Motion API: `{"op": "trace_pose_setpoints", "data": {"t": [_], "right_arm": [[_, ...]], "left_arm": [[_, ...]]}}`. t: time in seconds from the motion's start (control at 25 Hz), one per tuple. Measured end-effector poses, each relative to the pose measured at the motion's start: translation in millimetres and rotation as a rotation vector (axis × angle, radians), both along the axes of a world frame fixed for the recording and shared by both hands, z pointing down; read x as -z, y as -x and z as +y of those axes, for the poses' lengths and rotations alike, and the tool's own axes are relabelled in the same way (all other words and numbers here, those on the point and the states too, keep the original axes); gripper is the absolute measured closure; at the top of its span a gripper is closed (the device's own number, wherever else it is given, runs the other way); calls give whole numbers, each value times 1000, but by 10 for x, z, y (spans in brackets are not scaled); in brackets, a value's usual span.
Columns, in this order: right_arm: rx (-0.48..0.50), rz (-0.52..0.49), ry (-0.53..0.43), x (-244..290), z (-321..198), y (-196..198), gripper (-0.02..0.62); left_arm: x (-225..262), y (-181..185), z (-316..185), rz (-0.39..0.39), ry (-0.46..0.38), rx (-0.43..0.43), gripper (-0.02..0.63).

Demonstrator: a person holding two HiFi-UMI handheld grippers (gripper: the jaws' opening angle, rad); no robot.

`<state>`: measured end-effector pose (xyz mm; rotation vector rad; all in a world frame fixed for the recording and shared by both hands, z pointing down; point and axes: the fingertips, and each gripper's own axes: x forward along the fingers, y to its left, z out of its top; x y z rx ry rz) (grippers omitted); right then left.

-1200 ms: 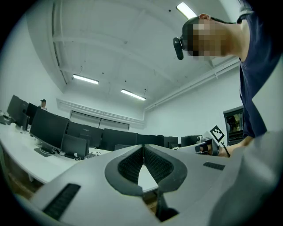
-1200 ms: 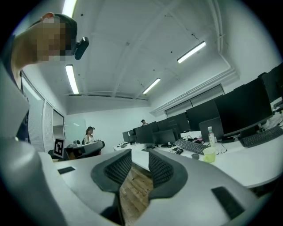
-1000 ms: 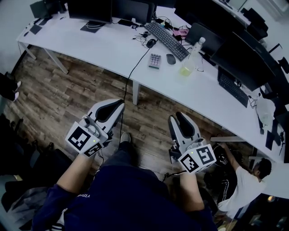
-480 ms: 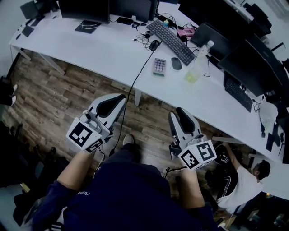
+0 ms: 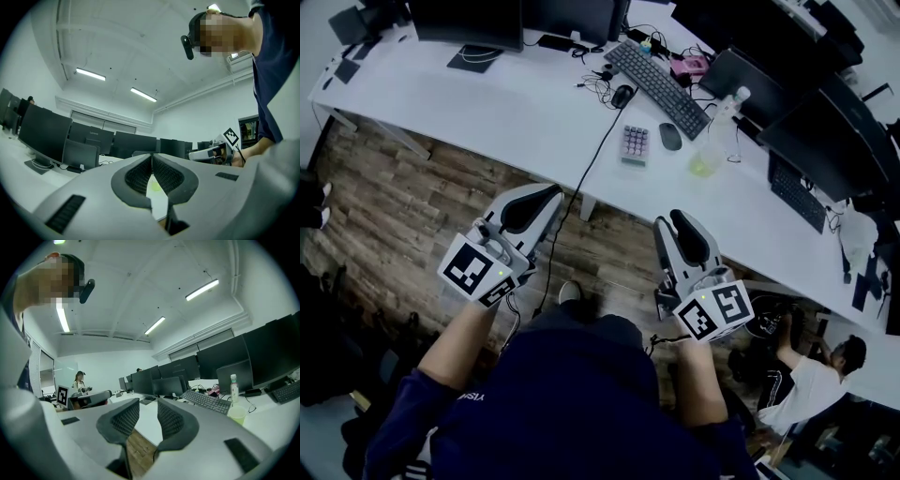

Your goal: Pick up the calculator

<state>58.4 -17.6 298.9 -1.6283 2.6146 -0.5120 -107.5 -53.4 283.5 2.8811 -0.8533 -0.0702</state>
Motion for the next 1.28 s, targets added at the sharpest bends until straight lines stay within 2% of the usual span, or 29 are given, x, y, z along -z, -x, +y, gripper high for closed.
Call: {"op": "trace_pose_setpoints", "data": {"t": [0.6,1.28], "right_arm": [[-14,-10,8,-124,-436,-108,471],[67,7,24,-332,-1331,-530,454]], "left_arm": [[-92,-93,-397,-19,10,-2,572],[-295,-631,-1216,-52,51,36,572]]}}
